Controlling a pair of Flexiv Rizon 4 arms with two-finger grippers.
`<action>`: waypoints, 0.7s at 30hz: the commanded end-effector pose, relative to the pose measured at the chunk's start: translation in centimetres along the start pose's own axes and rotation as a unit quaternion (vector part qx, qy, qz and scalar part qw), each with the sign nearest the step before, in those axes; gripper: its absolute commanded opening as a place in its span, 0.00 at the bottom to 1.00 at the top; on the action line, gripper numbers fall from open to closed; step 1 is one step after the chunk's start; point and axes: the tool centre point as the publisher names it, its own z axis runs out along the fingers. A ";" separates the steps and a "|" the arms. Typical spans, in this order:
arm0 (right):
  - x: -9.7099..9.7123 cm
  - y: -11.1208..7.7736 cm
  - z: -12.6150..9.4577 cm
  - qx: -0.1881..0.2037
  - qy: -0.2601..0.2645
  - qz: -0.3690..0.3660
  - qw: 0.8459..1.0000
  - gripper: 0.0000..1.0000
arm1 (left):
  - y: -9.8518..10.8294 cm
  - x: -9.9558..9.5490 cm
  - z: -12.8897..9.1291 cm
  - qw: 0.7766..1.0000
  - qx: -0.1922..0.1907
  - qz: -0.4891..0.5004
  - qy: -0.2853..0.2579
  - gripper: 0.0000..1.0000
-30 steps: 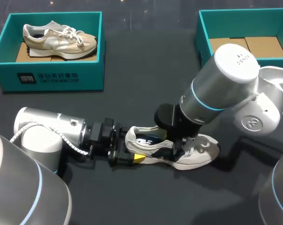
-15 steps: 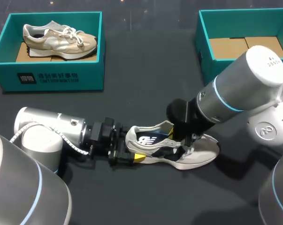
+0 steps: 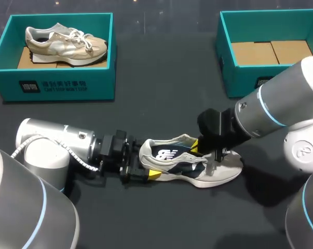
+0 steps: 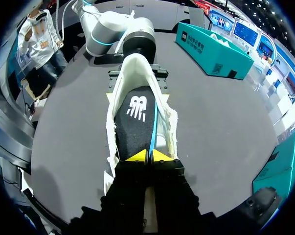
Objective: Take the shoe out of the shoebox, open the shoe tongue, remove and reinsert the insole, then place the shoe into the shoebox
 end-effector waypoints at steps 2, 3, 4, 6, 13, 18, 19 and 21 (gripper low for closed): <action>0.2 0.8 -0.5 -0.003 0.003 -0.022 1.000 0.00 | 0.3 0.1 0.2 1.000 -0.002 0.000 0.001 0.00; 0.3 1.2 -0.3 0.014 0.006 -0.029 0.999 0.00 | 0.3 0.1 0.2 1.000 -0.002 0.000 0.001 0.00; 0.3 1.6 -0.2 0.038 0.006 -0.032 0.999 0.00 | 0.3 0.1 0.2 1.000 -0.002 0.000 0.001 0.00; 0.4 2.3 0.2 0.082 0.008 -0.036 0.996 0.00 | 0.3 0.1 0.2 1.000 -0.002 0.000 0.001 0.00; 0.4 3.3 1.0 0.191 0.002 -0.014 0.982 0.25 | 0.3 0.1 0.2 1.000 -0.002 0.000 0.001 0.00; 0.3 3.4 1.3 0.248 -0.004 0.010 0.969 0.36 | 0.3 0.1 0.2 1.000 -0.002 0.000 0.001 0.00; 0.2 3.5 1.4 0.259 -0.005 0.015 0.966 0.37 | 0.3 0.1 0.2 1.000 -0.002 0.000 0.001 0.00; 0.2 3.5 1.5 0.278 -0.007 0.026 0.960 0.40 | 0.3 0.1 0.2 1.000 -0.002 0.000 0.001 0.00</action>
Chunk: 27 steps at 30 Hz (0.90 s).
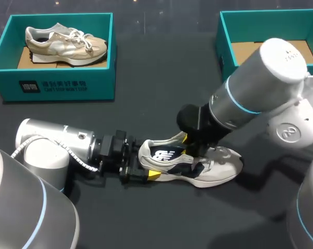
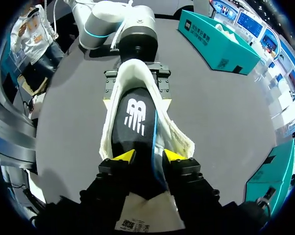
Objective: Take the shoe out of the shoebox, open the shoe tongue, remove and reinsert the insole, then place the shoe into the shoebox
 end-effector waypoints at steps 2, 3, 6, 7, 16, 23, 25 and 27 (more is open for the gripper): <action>0.0 1.1 0.8 0.202 -0.010 0.026 0.979 0.40 | 0.2 0.0 0.2 1.000 -0.001 0.000 0.000 0.00; 0.0 1.1 0.9 0.213 -0.013 0.033 0.976 0.40 | 0.2 0.0 0.2 1.000 -0.001 0.000 0.000 0.00; 0.1 1.1 1.3 0.237 -0.014 0.044 0.970 0.40 | 0.2 0.0 0.2 1.000 -0.001 0.000 0.000 0.00; 0.1 1.0 1.4 0.248 -0.014 0.048 0.968 0.41 | 0.2 0.0 0.2 1.000 -0.001 0.000 0.000 0.00; 0.5 0.4 2.3 0.296 -0.010 0.077 0.952 0.43 | 0.2 0.0 0.2 1.000 -0.001 0.000 0.000 0.00; 0.7 0.1 3.0 0.297 0.004 0.082 0.951 0.38 | 0.2 0.0 0.2 1.000 -0.001 0.000 0.000 0.00; 0.9 0.0 3.3 0.296 0.008 0.083 0.952 0.35 | 0.2 0.0 0.2 1.000 -0.001 0.000 0.000 0.00; 1.0 -0.1 3.5 0.291 0.012 0.084 0.953 0.33 | 0.2 0.0 0.2 1.000 -0.001 0.000 0.000 0.00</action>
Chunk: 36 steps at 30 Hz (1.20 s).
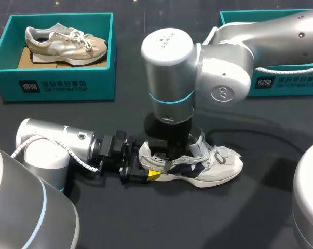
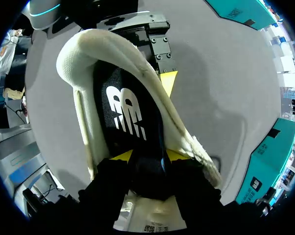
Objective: Take the shoe out of the shoebox, open the shoe tongue, remove and reinsert the insole, then place the shoe into the shoebox
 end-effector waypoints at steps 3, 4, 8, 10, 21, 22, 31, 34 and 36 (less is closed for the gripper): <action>0.2 0.7 1.2 0.019 0.013 0.001 1.000 0.30 | 0.2 0.0 0.2 1.000 -0.001 0.000 0.000 0.00; 0.3 0.7 1.4 0.017 0.015 0.001 1.000 0.28 | 0.2 0.0 0.2 1.000 -0.001 0.000 0.000 0.00; 0.5 0.7 1.9 0.011 0.025 0.003 1.000 0.00 | 0.2 0.0 0.2 1.000 -0.001 0.000 0.000 0.00; 0.6 0.7 2.2 0.008 0.029 0.004 1.000 0.00 | 0.2 0.0 0.2 1.000 -0.001 0.000 0.000 0.00; 1.2 -0.7 2.0 -0.035 0.029 0.022 0.999 0.00 | 0.2 0.0 0.2 1.000 -0.001 0.000 0.000 0.00; 1.2 -1.1 1.8 -0.044 0.025 0.026 0.998 0.00 | 0.2 0.0 0.2 1.000 -0.001 0.000 0.000 0.00; 1.0 -3.1 -0.7 -0.134 -0.003 0.032 0.990 0.00 | 0.2 0.0 0.2 1.000 -0.001 0.000 0.000 0.00; 0.9 -3.3 -1.2 -0.162 -0.009 0.028 0.986 0.00 | 0.2 0.0 0.2 1.000 -0.001 0.000 0.000 0.00; 0.8 -3.3 -1.4 -0.168 -0.011 0.027 0.985 0.00 | 0.2 0.0 0.2 1.000 -0.001 0.000 0.000 0.00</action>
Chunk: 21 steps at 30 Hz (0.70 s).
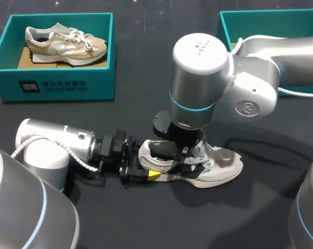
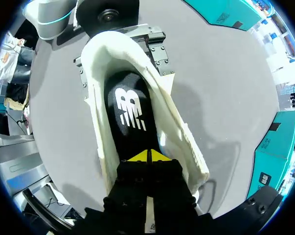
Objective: Take the shoe out of the shoebox, open the shoe tongue, remove and reinsert the insole, then place the shoe into the shoebox
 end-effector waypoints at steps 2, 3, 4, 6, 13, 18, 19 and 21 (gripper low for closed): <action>-0.2 -2.4 -1.3 -0.083 -0.004 -0.003 0.997 0.00 | 0.2 0.0 0.2 1.000 -0.001 0.000 0.000 0.00; -0.2 -2.4 -1.4 -0.094 -0.003 -0.006 0.996 0.00 | 0.2 0.0 0.2 1.000 -0.001 0.000 0.000 0.00; -0.3 -2.4 -1.5 -0.099 -0.004 -0.006 0.995 0.00 | 0.2 0.0 0.2 1.000 -0.001 0.000 0.000 0.00; -0.3 -2.2 -1.5 -0.081 -0.011 -0.001 0.997 0.00 | 0.2 0.0 0.2 1.000 -0.001 0.000 0.000 0.00; 0.0 0.0 -0.5 -0.040 -0.027 -0.016 0.999 0.00 | 0.2 0.0 0.2 1.000 -0.001 0.000 0.000 0.00; 0.1 1.0 0.0 -0.022 -0.032 -0.016 0.999 0.00 | 0.2 0.0 0.2 1.000 -0.001 0.000 0.000 0.00; 0.1 1.2 0.1 -0.014 -0.038 -0.016 0.999 0.00 | 0.2 0.0 0.2 1.000 -0.001 0.000 0.000 0.00; 0.1 1.5 0.2 -0.002 -0.045 -0.015 0.999 0.00 | 0.2 0.0 0.2 1.000 -0.001 0.000 0.000 0.00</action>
